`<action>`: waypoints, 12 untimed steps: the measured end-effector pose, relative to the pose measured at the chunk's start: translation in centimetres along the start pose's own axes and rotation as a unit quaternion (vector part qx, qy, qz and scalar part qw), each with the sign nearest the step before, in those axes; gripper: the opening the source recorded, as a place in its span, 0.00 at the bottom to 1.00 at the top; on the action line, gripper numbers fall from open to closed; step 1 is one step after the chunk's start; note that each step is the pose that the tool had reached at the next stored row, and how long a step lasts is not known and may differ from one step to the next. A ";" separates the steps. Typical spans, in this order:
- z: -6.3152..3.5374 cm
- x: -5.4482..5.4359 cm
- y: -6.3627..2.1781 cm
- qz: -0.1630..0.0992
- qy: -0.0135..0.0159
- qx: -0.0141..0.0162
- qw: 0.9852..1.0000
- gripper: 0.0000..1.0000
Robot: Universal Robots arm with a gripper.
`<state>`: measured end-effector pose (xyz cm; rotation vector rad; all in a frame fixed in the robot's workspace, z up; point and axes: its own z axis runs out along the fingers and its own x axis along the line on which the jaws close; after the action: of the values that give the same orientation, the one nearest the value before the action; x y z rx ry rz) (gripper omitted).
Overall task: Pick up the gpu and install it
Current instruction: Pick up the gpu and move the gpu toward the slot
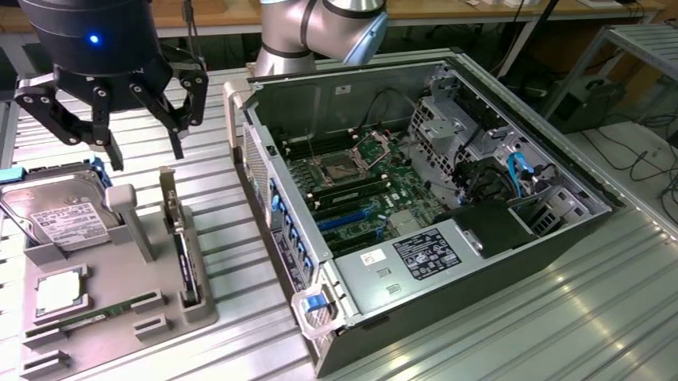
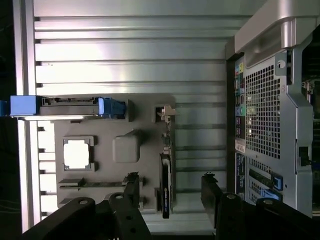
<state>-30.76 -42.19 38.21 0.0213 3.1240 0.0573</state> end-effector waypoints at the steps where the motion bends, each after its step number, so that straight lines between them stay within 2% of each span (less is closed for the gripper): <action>1: 0.10 0.0 -0.01 0.000 0.000 0.001 1.000 0.62; 4: 0.60 0.0 -0.03 -0.002 0.000 0.003 1.000 0.62; 8: 1.54 0.0 -0.13 -0.021 0.001 0.003 1.000 0.62; 12: 2.20 0.0 -0.27 -0.022 0.001 0.003 1.000 0.62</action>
<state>-30.76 -42.38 36.01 -0.0460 3.1258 0.0483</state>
